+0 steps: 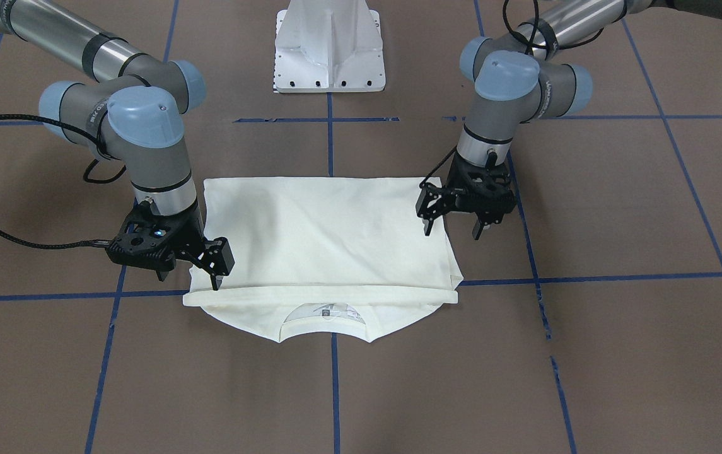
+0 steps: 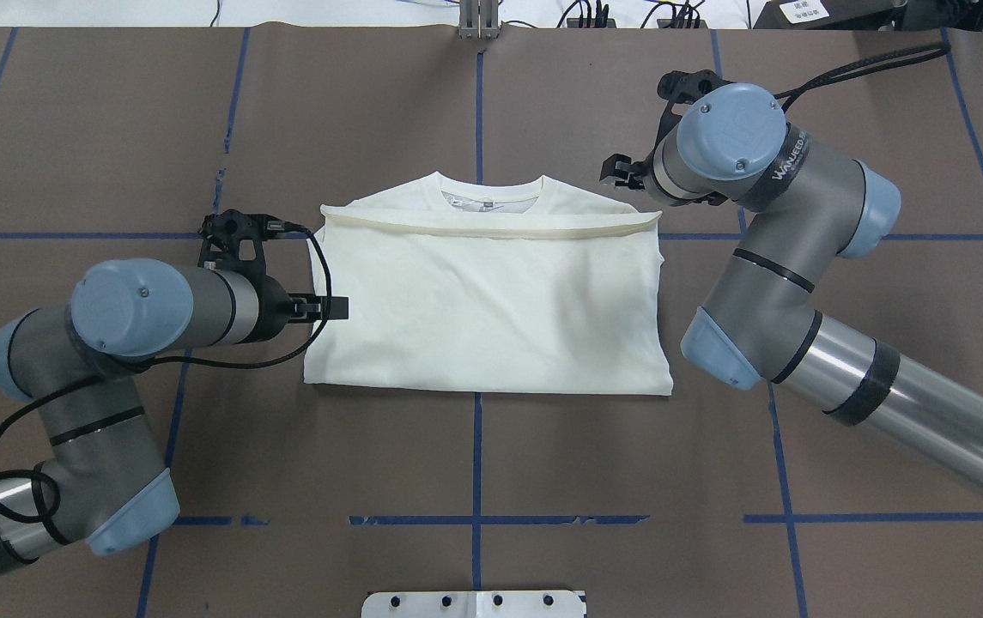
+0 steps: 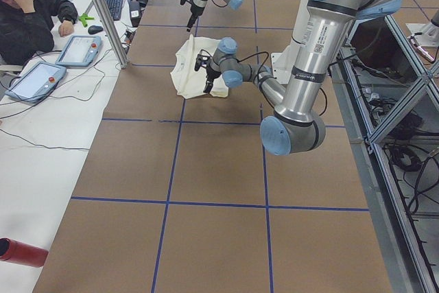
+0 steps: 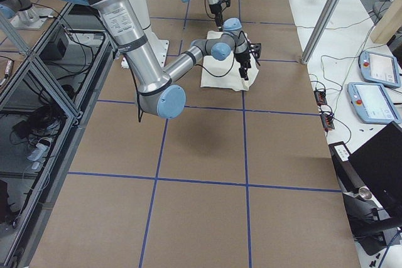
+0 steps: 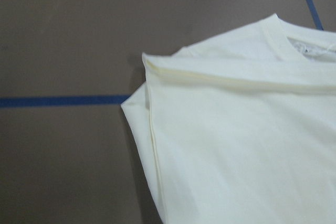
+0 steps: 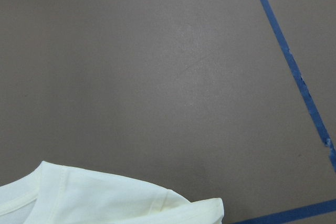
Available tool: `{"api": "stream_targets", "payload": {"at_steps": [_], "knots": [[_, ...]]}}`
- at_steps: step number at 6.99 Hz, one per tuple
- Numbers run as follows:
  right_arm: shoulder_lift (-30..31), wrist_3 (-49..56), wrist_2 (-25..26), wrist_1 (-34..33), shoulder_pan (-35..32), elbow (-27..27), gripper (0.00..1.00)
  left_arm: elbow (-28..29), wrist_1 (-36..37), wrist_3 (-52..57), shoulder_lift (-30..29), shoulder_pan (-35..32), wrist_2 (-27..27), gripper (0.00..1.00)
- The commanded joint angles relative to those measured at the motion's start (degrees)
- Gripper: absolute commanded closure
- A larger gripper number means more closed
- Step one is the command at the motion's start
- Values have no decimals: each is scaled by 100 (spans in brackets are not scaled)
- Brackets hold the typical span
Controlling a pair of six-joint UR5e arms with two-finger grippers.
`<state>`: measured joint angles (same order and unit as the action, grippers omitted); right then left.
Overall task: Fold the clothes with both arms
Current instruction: 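Release the hem near the collar and draw both grippers back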
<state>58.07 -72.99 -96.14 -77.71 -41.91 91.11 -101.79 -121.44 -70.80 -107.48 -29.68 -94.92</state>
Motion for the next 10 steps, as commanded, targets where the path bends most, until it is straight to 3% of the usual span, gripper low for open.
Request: {"api": "stream_targets", "payload": {"at_steps": [1, 2, 5, 6, 7, 8, 10], "knots": [[2, 4, 7, 1, -11, 4, 0, -104, -160, -721, 148, 365, 175, 34], [2, 4, 7, 1, -11, 4, 0, -105, -160, -811, 192, 497, 175, 48], [2, 4, 7, 1, -37, 4, 0, -105, -160, -821, 253, 569, 175, 49], [2, 4, 7, 1, -37, 4, 0, -105, -160, -838, 262, 569, 175, 55], [2, 4, 7, 1, -37, 4, 0, -105, -160, -1047, 254, 569, 184, 94], [2, 13, 7, 1, -37, 4, 0, -113, -160, -1041, 280, 569, 280, 100], [2, 13, 7, 1, -37, -5, 0, -559, -152, -405, 822, 438, 272, 100]]}}
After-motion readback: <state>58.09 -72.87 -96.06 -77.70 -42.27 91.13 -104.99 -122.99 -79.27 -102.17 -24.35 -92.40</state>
